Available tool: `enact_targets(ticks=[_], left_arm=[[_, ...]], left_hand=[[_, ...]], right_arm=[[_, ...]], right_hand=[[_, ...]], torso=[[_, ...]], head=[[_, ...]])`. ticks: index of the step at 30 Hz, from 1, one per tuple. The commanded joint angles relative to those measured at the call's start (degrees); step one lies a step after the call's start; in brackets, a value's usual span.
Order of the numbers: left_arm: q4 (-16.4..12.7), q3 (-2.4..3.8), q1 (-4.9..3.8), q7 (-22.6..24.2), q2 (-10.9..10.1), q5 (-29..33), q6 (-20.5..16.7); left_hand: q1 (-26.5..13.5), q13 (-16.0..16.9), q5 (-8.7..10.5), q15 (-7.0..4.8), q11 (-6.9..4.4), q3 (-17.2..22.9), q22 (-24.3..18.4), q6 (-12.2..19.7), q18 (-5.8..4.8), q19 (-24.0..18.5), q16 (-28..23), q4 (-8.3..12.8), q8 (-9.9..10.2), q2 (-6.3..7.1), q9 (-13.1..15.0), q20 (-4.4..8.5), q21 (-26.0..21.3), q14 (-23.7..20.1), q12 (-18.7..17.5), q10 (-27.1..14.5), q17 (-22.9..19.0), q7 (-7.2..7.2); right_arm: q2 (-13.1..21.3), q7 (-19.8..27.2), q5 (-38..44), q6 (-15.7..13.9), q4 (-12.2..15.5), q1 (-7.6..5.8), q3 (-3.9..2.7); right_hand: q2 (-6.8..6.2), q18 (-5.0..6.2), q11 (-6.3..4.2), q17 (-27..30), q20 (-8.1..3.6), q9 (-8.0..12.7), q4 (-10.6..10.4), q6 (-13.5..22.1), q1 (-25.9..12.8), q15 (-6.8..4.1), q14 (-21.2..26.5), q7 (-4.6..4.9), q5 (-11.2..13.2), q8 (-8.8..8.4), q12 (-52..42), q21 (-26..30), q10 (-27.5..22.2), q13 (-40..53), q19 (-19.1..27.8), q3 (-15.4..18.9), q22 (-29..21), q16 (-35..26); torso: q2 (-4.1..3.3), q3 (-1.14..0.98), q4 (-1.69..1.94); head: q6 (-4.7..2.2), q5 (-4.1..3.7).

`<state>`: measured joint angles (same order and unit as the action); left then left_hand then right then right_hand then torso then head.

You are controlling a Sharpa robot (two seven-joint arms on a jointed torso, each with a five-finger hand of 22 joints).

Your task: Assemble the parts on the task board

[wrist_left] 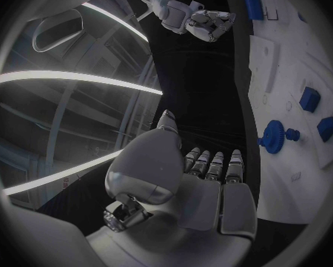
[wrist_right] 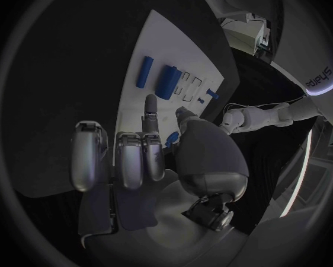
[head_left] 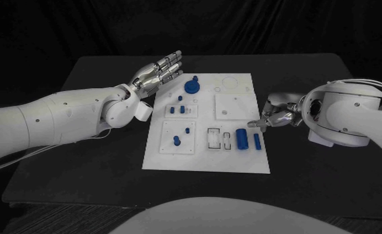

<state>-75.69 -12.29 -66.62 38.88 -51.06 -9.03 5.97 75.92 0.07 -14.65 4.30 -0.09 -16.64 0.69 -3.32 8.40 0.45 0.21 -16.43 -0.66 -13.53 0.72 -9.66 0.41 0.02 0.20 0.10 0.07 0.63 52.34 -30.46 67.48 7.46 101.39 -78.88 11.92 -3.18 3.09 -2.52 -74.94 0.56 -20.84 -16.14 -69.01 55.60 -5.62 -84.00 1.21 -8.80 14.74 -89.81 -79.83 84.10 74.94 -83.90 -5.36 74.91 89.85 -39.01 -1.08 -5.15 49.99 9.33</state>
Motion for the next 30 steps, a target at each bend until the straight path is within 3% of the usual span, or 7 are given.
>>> enact_targets(ticks=[1,4,5,8,16,22,30], left_arm=[[0.0,0.05,0.08,8.0,0.2,0.3,-0.1],[0.0,0.05,0.10,8.0,0.2,0.3,0.0],[0.1,0.05,0.10,8.0,0.3,0.3,0.1],[0.2,0.05,0.11,7.9,0.3,0.3,0.2],[0.4,0.05,0.13,7.6,0.6,0.3,0.5],[0.7,0.05,0.15,7.4,0.8,0.3,0.7],[0.8,0.05,0.17,7.3,0.9,0.3,0.9]], left_hand=[[0.5,-0.1,-0.17,0.16,0.21,0.3,0.0,-0.4,0.94,-0.1,-0.2,-0.1,-0.2,0.17,0.1,-0.21,-0.1,0.0,-0.2,-0.1,-0.1,0.01],[0.5,-0.1,-0.17,0.16,0.21,0.3,0.0,-0.4,0.94,-0.1,-0.2,-0.1,-0.2,0.17,0.1,-0.21,-0.1,0.0,-0.2,-0.1,-0.1,0.01],[0.5,-0.1,-0.19,0.16,0.22,0.4,0.0,-0.3,0.95,-0.1,-0.2,-0.1,-0.2,0.16,0.0,-0.21,-0.1,0.0,-0.2,-0.1,-0.1,-0.02],[0.5,-0.1,-0.19,0.16,0.22,0.4,0.0,-0.3,0.95,-0.1,-0.2,-0.1,-0.2,0.16,0.0,-0.21,-0.1,0.0,-0.2,-0.1,-0.1,-0.02],[0.6,-0.1,-0.25,0.21,0.24,0.4,0.0,-0.3,0.99,-0.1,-0.2,-0.1,-0.2,0.12,0.0,-0.26,-0.1,0.0,-0.2,-0.1,-0.1,-0.28],[0.6,-0.1,-0.24,0.23,0.27,0.4,0.0,-0.3,1.00,-0.1,-0.2,-0.1,-0.2,0.10,0.0,-0.29,-0.1,0.0,-0.2,-0.1,-0.1,-0.39],[0.6,-0.1,-0.22,0.27,0.28,0.4,0.0,-0.3,1.02,-0.1,-0.2,-0.1,-0.1,0.09,0.0,-0.34,-0.1,0.0,-0.2,-0.1,-0.1,-0.56]], right_arm=[[-0.6,-3.6,-3.1,-0.2,-0.4,0.55,-0.02],[-1.2,-3.7,-3.2,-0.9,-0.7,0.87,-0.02],[-1.4,-3.7,-3.3,-1.1,-0.7,0.96,-0.02],[-2.0,-3.7,-3.3,-1.4,-1.0,1.20,-0.02],[-3.4,-4.5,-3.4,-1.4,-1.6,1.77,-0.02],[-4.3,-5.4,-3.1,-1.1,-2.5,2.25,-0.02],[-5.4,-5.9,-1.8,-0.1,-3.6,2.95,-0.02]], right_hand=[[0.00,-0.83,-0.85,-15.0,-0.75,-4.8,0.0,0.0,-0.9,-0.98,-6.0,-0.72,0.6,3.21,-0.2,-0.6,5.9,15.1,-3.2,1.0,12.2,0.1],[0.24,-0.84,-1.72,-14.7,-1.45,-13.2,-0.1,1.9,-1.1,-1.45,-5.9,-1.53,0.7,8.94,-0.2,-1.0,5.9,15.1,-3.1,1.7,12.2,-0.1],[0.44,-0.80,-2.64,-14.5,-1.87,-20.5,0.0,4.5,-1.3,-1.79,-5.9,-1.78,1.0,13.66,-0.2,-1.1,5.9,15.1,-3.0,2.1,12.2,-0.2],[0.63,-0.87,-2.41,-14.3,-1.91,-26.4,0.0,6.5,-1.6,-2.25,-5.8,-2.31,1.2,16.91,-0.2,-1.3,5.9,15.1,-2.9,2.4,12.2,-0.3],[0.72,-0.89,-2.46,-13.8,-2.02,-29.3,0.1,7.4,-1.4,-2.32,-5.7,-2.54,1.3,18.09,-0.2,-1.4,5.9,15.1,-2.9,2.6,12.2,-0.5],[0.35,-0.79,-2.78,-12.9,-2.31,-37.2,1.1,8.4,-0.1,-2.66,-5.6,-2.94,0.7,22.62,-0.2,-1.1,5.9,15.1,-2.8,2.9,12.1,-1.0],[0.09,-0.67,-2.45,-12.2,-2.20,-38.2,0.8,12.1,-0.6,-2.41,-5.4,-2.38,2.0,20.07,-0.2,-0.6,5.9,15.1,-2.6,3.4,11.9,-1.4]], torso=[[-0.05,-0.10,0.11],[0.03,0.01,0.07],[0.05,0.05,0.04],[0.08,0.11,-0.04],[0.12,0.16,-0.04],[0.14,0.16,0.03],[0.12,0.15,-0.05]], head=[[0.01,-0.24],[0.01,-0.15],[0.01,-0.11],[0.01,0.01],[0.01,0.07],[0.01,0.03],[0.01,0.37]])
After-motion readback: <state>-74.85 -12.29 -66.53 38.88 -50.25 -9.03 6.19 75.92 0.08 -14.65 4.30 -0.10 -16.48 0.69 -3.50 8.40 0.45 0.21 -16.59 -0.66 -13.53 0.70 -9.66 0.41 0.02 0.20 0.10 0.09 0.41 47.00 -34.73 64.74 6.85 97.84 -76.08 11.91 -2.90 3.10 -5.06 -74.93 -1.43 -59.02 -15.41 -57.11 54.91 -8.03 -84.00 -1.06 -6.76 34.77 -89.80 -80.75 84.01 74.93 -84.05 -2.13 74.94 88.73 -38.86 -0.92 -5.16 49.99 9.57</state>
